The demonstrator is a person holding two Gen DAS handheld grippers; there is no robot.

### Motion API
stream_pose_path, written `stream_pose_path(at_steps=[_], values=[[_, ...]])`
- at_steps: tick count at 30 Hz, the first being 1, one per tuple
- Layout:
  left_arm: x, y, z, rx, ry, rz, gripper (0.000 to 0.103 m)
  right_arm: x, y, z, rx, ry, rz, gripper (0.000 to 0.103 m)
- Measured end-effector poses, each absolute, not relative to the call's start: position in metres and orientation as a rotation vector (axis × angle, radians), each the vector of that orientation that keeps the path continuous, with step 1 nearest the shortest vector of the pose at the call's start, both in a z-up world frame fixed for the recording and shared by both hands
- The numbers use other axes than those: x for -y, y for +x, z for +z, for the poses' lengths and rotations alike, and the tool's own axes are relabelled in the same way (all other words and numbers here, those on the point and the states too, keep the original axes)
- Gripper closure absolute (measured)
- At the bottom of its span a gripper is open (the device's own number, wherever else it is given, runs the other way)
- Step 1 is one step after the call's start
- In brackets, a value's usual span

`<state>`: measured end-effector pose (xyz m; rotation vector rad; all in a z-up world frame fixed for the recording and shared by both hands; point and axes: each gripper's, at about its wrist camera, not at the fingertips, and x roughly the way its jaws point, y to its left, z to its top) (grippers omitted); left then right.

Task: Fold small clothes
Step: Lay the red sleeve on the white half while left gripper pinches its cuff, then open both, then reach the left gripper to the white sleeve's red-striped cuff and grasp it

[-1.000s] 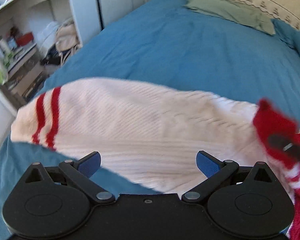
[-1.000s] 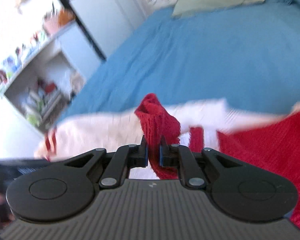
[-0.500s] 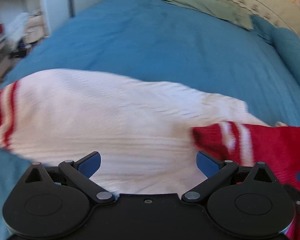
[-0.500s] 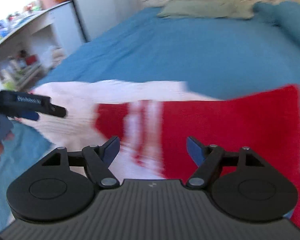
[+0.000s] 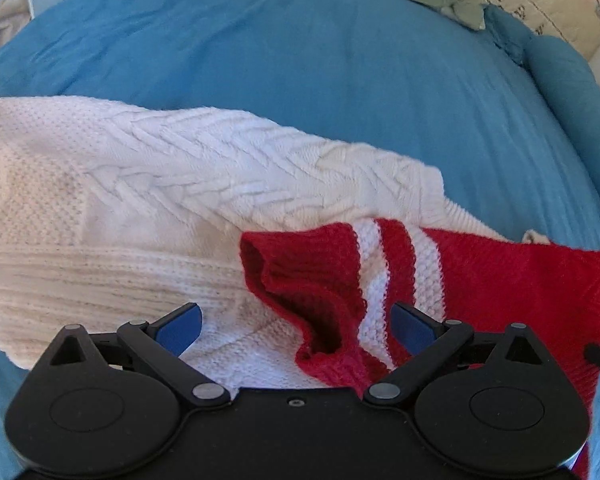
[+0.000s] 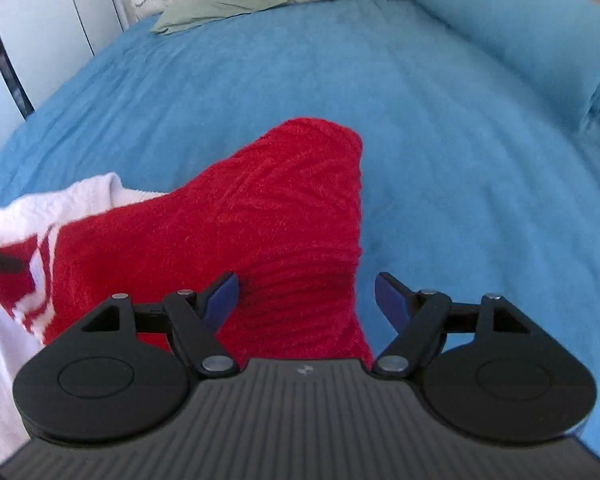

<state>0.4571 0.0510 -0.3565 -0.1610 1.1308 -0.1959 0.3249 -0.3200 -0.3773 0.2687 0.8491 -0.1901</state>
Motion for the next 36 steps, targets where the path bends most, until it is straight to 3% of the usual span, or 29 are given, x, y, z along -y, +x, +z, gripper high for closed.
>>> stream_pose_path(at_steps=[2, 4, 5, 6, 7, 9, 17, 20, 21, 24, 29, 31, 36], values=[[-0.045, 0.456, -0.358, -1.132, -0.151, -0.216, 0.015, 0.331, 0.329, -0.383, -0.854, 0.329, -0.151, 0.022], [-0.035, 0.455, -0.357, -1.141, -0.137, -0.240, 0.038, 0.347, 0.327, -0.388, -0.862, 0.399, -0.117, 0.052], [-0.030, 0.454, -0.357, -1.146, -0.130, -0.258, 0.050, 0.356, 0.325, -0.389, -0.864, 0.438, -0.101, 0.058], [-0.024, 0.454, -0.356, -1.157, -0.130, -0.275, 0.069, 0.365, 0.325, -0.389, -0.860, 0.473, -0.091, 0.062], [-0.020, 0.452, -0.354, -1.161, -0.130, -0.286, 0.076, 0.372, 0.323, -0.387, -0.854, 0.497, -0.082, 0.066], [-0.009, 0.448, -0.350, -1.149, -0.130, -0.318, 0.080, 0.386, 0.315, -0.381, -0.844, 0.499, -0.090, 0.067], [0.025, 0.438, -0.369, -1.131, -0.039, -0.320, 0.076, 0.426, 0.315, -0.397, -0.871, 0.475, -0.079, 0.065], [0.020, 0.435, -0.369, -1.111, -0.048, -0.310, 0.069, 0.436, 0.317, -0.411, -0.863, 0.530, -0.083, 0.047], [0.015, 0.430, -0.364, -1.111, -0.053, -0.291, 0.060, 0.438, 0.312, -0.406, -0.854, 0.539, -0.094, 0.040], [0.000, 0.412, -0.342, -1.069, -0.040, -0.214, 0.046, 0.427, 0.296, -0.379, -0.806, 0.466, -0.101, 0.039], [0.006, 0.382, -0.306, -1.001, -0.057, -0.344, 0.042, 0.379, 0.273, -0.339, -0.769, 0.377, 0.034, 0.032], [0.021, 0.381, -0.307, -0.994, -0.063, -0.408, 0.026, 0.354, 0.274, -0.340, -0.781, 0.333, 0.094, 0.032], [0.034, 0.400, -0.347, -1.059, -0.096, -0.371, 0.024, 0.330, 0.285, -0.374, -0.867, 0.307, 0.082, 0.032]])
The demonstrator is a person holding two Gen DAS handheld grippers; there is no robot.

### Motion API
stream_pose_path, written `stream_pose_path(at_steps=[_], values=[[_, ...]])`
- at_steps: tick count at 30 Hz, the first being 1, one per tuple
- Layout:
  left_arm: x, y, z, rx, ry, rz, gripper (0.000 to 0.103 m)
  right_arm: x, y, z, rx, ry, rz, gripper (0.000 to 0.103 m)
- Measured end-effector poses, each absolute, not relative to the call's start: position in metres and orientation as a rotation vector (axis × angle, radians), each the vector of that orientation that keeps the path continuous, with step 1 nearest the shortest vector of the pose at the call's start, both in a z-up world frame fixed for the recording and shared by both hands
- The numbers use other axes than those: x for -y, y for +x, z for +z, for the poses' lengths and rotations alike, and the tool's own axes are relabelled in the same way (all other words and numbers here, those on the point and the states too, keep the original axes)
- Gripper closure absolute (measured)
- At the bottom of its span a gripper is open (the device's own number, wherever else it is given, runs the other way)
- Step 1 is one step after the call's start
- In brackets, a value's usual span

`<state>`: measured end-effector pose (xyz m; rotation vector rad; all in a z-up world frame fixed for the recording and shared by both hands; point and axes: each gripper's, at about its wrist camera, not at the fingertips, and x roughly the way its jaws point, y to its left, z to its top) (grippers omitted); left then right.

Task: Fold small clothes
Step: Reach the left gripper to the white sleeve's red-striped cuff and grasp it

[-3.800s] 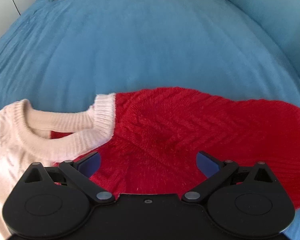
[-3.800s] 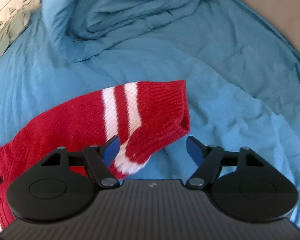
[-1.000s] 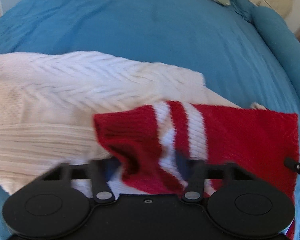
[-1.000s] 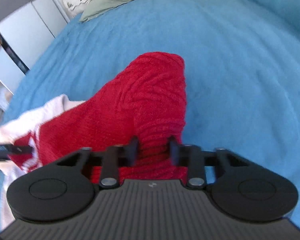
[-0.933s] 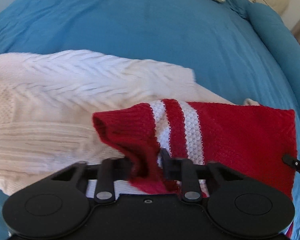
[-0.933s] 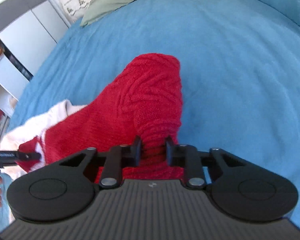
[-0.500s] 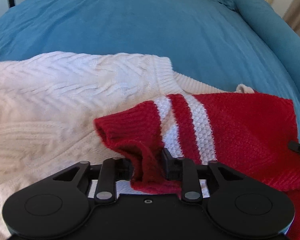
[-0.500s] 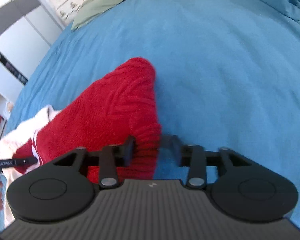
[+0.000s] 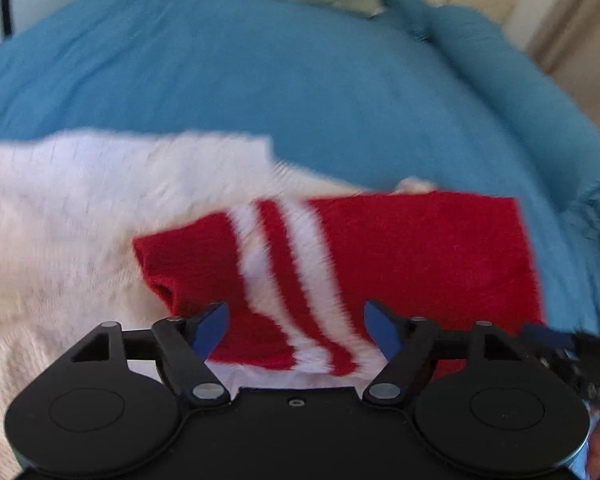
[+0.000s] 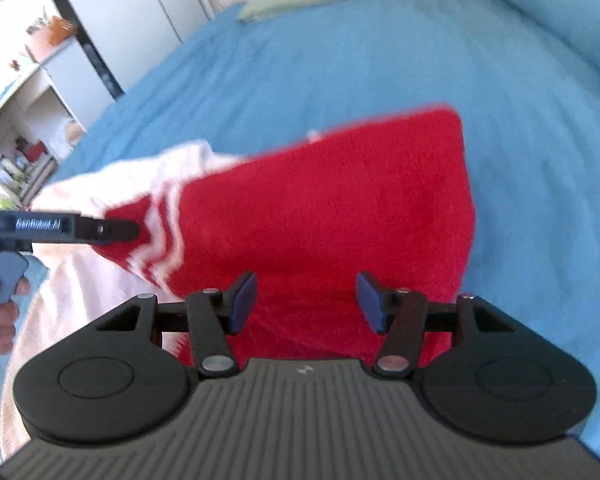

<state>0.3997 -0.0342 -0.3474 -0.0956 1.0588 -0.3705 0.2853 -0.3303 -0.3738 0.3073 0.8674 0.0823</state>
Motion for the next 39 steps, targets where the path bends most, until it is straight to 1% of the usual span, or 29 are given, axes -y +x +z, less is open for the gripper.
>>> stream_pose_path(at_steps=[3, 8, 12, 14, 17, 18, 19, 20, 22, 25, 29, 34, 39], values=[[0.019, 0.402, -0.372, -1.110, -0.130, -0.326, 0.024, 0.338, 0.275, -0.397, -0.891, 0.335, 0.084, 0.034], [0.020, 0.389, -0.368, -1.089, -0.044, -0.344, 0.023, 0.338, 0.268, -0.401, -0.869, 0.294, 0.110, 0.033], [0.005, 0.375, -0.356, -1.120, -0.045, -0.269, 0.015, 0.333, 0.265, -0.393, -0.897, 0.241, 0.107, 0.033], [-0.015, 0.363, -0.348, -1.133, -0.075, -0.219, 0.015, 0.330, 0.268, -0.387, -0.925, 0.216, 0.105, 0.033], [-0.058, 0.345, -0.325, -1.124, -0.155, -0.132, 0.015, 0.321, 0.268, -0.357, -0.917, 0.171, 0.111, 0.030], [-0.074, 0.337, -0.315, -1.116, -0.182, -0.096, 0.015, 0.318, 0.266, -0.342, -0.898, 0.171, 0.131, 0.025], [-0.089, 0.332, -0.305, -1.105, -0.208, -0.058, 0.015, 0.315, 0.266, -0.331, -0.887, 0.173, 0.145, 0.017], [-0.104, 0.329, -0.294, -1.090, -0.237, -0.020, 0.014, 0.310, 0.266, -0.317, -0.875, 0.175, 0.155, 0.013], [-0.138, 0.325, -0.273, -1.048, -0.304, 0.054, 0.007, 0.299, 0.268, -0.295, -0.853, 0.187, 0.169, 0.000], [-0.183, 0.320, -0.251, -0.971, -0.383, 0.151, 0.000, 0.273, 0.274, -0.274, -0.835, 0.188, 0.185, 0.000], [-0.244, 0.332, -0.247, -0.915, -0.441, 0.292, 0.000, 0.230, 0.286, -0.268, -0.830, 0.160, 0.163, 0.000], [-0.315, 0.348, -0.264, -0.857, -0.553, 0.321, 0.000, 0.165, 0.297, -0.281, -0.852, 0.144, 0.221, 0.000], [-0.382, 0.367, -0.304, -0.818, -0.750, 0.268, 0.000, 0.098, 0.303, -0.296, -0.856, 0.120, 0.220, 0.000]])
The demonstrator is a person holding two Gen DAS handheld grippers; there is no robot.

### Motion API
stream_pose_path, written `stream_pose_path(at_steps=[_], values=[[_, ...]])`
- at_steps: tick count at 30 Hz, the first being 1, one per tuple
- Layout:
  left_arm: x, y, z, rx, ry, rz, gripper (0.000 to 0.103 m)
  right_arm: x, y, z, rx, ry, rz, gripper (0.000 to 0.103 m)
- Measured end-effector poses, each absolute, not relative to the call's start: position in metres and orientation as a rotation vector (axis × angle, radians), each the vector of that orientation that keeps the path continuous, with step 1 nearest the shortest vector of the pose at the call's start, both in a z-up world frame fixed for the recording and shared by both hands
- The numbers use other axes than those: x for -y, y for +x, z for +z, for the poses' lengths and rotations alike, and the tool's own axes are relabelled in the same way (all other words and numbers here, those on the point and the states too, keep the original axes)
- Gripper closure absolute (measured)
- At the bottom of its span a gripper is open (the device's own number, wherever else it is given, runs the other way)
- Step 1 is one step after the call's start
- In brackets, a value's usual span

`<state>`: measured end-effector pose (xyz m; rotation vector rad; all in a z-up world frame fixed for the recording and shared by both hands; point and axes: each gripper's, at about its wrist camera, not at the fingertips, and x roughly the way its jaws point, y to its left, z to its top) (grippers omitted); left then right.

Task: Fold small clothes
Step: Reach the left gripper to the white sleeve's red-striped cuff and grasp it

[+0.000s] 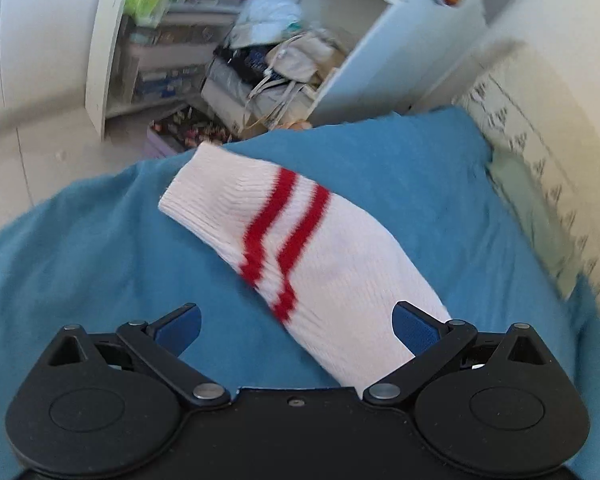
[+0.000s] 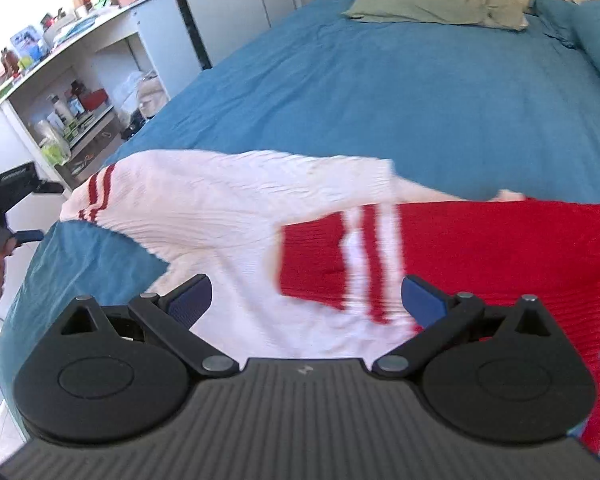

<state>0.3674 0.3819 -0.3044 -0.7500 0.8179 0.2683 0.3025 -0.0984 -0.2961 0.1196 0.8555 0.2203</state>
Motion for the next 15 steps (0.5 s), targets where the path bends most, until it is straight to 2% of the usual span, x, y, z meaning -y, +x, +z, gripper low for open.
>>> stream_pose_path(at_steps=[6, 11, 15], values=[[-0.426, 0.382, -0.353, -0.817, -0.951, 0.232, 0.004, 0.026, 0.310, -0.328, -0.886, 0.086, 0.158, 0.000], [-0.442, 0.394, -0.353, -0.757, -0.944, 0.175, 0.004, -0.020, 0.317, -0.348, -0.898, 0.072, 0.147, 0.000], [-0.450, 0.408, -0.353, -0.733, -0.933, 0.171, 0.016, -0.045, 0.328, -0.361, -0.907, 0.091, 0.142, 0.000]])
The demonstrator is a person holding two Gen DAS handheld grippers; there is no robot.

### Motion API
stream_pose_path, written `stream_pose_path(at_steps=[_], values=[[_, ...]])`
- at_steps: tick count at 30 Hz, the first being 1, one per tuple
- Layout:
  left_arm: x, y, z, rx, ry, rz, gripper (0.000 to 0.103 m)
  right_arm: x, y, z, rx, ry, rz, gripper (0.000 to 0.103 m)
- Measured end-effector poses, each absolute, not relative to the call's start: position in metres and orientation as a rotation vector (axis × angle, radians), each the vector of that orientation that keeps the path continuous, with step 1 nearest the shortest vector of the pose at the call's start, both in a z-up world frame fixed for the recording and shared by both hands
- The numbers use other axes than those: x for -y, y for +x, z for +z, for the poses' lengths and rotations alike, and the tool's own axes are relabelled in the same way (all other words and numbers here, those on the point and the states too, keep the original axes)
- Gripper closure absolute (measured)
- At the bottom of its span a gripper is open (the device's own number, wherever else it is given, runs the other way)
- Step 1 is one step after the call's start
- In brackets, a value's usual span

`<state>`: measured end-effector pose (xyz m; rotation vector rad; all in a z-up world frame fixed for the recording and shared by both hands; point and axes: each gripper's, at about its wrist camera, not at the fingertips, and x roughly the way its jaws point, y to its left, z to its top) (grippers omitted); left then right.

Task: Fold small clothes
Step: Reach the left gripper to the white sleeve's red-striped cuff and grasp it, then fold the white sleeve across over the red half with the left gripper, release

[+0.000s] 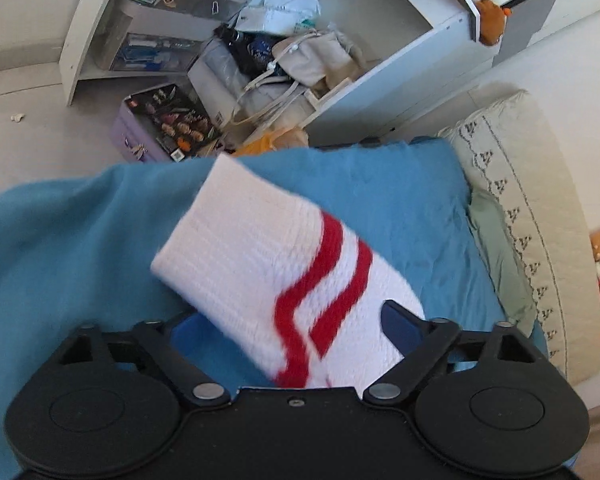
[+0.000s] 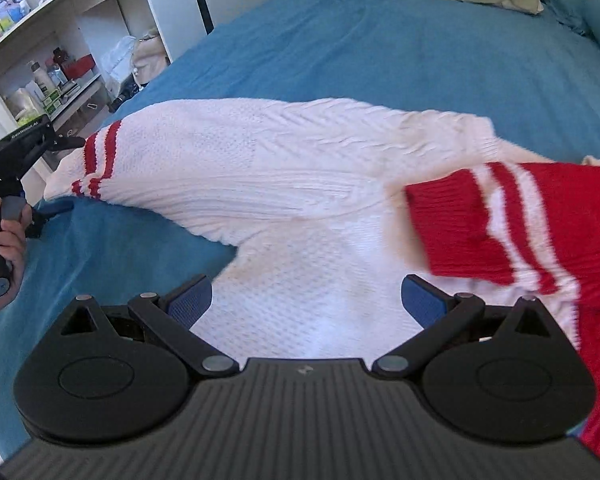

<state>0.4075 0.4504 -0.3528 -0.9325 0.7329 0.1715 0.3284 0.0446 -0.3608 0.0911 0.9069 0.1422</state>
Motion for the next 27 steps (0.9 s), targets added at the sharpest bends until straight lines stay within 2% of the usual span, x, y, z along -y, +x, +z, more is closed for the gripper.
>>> stream_pose_path(at_steps=[2, 3, 4, 5, 6, 7, 11, 17, 27], values=[[-0.455, 0.410, -0.355, -0.727, -0.947, 0.180, 0.024, -0.053, 0.335, -0.365, -0.903, 0.093, 0.128, 0.000], [-0.457, 0.410, -0.356, -0.729, -0.949, 0.191, 0.034, -0.056, 0.339, -0.367, -0.900, 0.096, 0.120, 0.000], [-0.458, 0.409, -0.357, -0.735, -0.943, 0.206, 0.051, -0.059, 0.342, -0.368, -0.899, 0.100, 0.115, 0.000], [-0.459, 0.408, -0.357, -0.745, -0.930, 0.229, 0.061, -0.061, 0.346, -0.369, -0.899, 0.106, 0.110, 0.000], [-0.460, 0.407, -0.358, -0.756, -0.918, 0.249, 0.083, -0.063, 0.348, -0.370, -0.900, 0.111, 0.106, 0.000], [-0.461, 0.406, -0.359, -0.765, -0.913, 0.262, 0.088, -0.064, 0.351, -0.370, -0.901, 0.116, 0.104, 0.000], [-0.461, 0.404, -0.350, -0.755, -0.876, 0.221, 0.093, -0.065, 0.358, -0.371, -0.898, 0.121, 0.108, 0.000], [-0.426, 0.416, -0.294, -0.692, -0.693, 0.102, 0.094, -0.052, 0.366, -0.366, -0.870, 0.093, 0.043, 0.000], [-0.272, 0.435, -0.203, -0.608, -0.478, -0.208, 0.094, 0.048, 0.366, -0.341, -0.856, 0.114, -0.186, 0.000]])
